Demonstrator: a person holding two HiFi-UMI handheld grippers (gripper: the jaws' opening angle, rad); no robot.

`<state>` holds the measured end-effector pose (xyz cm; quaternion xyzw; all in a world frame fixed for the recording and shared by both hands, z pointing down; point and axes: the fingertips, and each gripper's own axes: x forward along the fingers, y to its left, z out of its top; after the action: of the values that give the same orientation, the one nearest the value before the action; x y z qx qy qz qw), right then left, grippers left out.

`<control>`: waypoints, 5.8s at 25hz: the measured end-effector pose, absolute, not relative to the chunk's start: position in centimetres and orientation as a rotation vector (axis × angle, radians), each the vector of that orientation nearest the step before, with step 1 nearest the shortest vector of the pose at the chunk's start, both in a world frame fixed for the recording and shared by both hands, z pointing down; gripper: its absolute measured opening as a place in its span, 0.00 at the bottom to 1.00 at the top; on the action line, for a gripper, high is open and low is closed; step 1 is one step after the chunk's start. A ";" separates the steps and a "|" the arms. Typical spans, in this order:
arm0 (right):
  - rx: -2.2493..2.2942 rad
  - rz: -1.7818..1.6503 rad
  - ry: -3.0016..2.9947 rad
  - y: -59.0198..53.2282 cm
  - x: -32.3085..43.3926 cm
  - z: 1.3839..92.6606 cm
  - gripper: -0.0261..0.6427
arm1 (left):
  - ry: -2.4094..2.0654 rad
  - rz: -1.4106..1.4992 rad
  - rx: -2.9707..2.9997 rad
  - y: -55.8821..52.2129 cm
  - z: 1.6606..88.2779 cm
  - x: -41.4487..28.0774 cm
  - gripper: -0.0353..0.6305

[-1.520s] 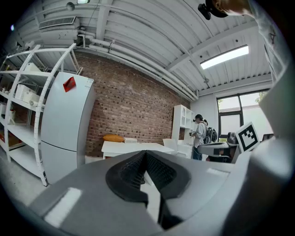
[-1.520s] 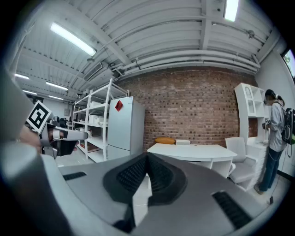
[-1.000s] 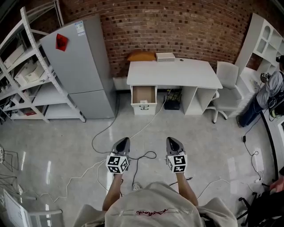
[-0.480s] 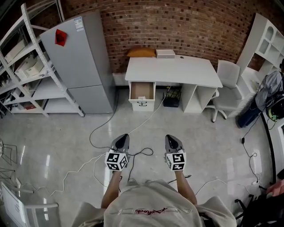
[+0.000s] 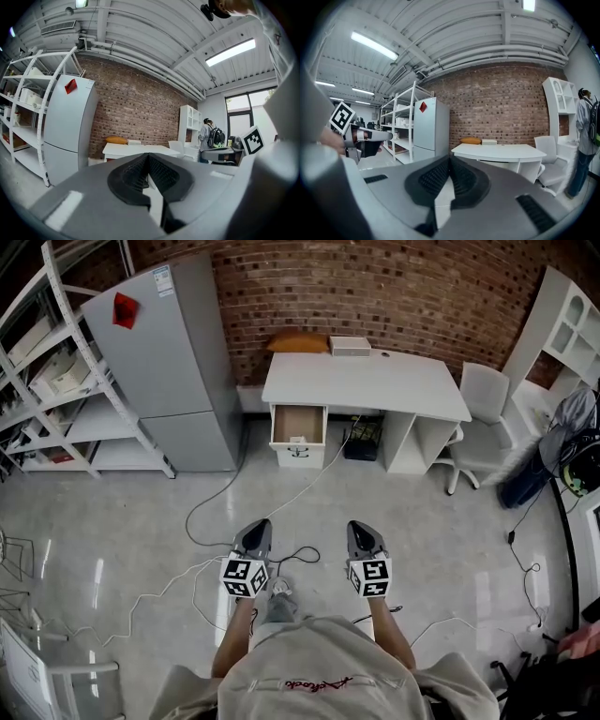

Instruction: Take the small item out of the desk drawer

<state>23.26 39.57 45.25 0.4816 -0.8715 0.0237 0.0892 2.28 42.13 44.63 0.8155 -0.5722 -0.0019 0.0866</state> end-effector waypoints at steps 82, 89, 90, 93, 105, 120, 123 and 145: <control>1.539 0.063 -2.453 0.3 7.8 47.7 0.06 | -1.473 -0.015 2.516 -0.1 47.9 -11.8 0.07; 1.530 0.060 -2.487 -3.6 7.3 47.8 0.06 | -1.503 0.001 2.505 -3.5 48.1 -12.3 0.07; 1.530 0.060 -2.491 -4.3 7.3 47.7 0.06 | -1.506 0.001 2.506 -4.2 48.0 -12.2 0.07; 1.529 0.067 -2.494 -6.6 7.8 47.8 0.06 | -1.509 0.000 2.513 -6.5 47.6 -11.6 0.07; 1.449 0.036 -2.542 -16.6 8.4 46.0 0.06 | -1.571 -0.010 2.468 -14.9 46.4 -10.5 0.07; 1.294 0.082 -2.615 -25.6 8.4 47.1 0.06 | -1.718 0.017 2.356 -22.3 46.1 -11.0 0.07; 1.266 0.088 -2.632 -27.5 8.6 47.4 0.06 | -1.741 0.018 2.339 -23.8 46.2 -10.7 0.07; 1.203 0.149 -2.633 -33.5 9.4 49.5 0.06 | -1.776 0.069 2.295 -29.5 47.2 -10.2 0.07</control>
<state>9.39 -33.49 49.51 0.4120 -0.9016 0.0511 0.1214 -10.20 -29.55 47.18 0.7850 -0.6074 0.0236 0.1191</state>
